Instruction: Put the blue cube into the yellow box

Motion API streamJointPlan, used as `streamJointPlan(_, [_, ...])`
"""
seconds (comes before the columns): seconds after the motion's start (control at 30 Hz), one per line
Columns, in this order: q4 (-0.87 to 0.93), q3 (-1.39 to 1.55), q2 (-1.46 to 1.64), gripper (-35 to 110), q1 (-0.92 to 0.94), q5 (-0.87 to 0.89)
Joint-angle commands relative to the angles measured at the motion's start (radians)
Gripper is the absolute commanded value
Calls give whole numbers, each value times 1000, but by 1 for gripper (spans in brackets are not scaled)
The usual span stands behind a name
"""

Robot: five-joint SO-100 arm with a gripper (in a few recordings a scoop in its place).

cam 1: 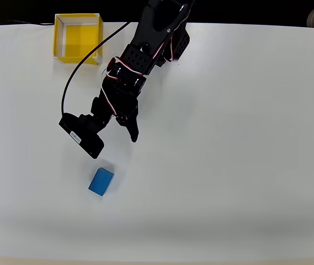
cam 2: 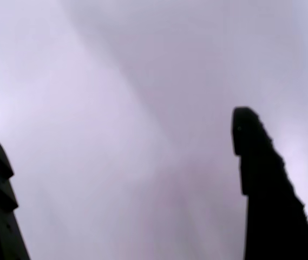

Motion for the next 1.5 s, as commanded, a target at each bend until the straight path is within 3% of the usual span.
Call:
streamJointPlan(0.0, [-64, -219, -98, 46, 37, 3])
streamJointPlan(0.97, [-173, -963, -885, 50, -69, 106])
streamJointPlan(1.47, [-193, -1043, -1025, 47, -114, 126])
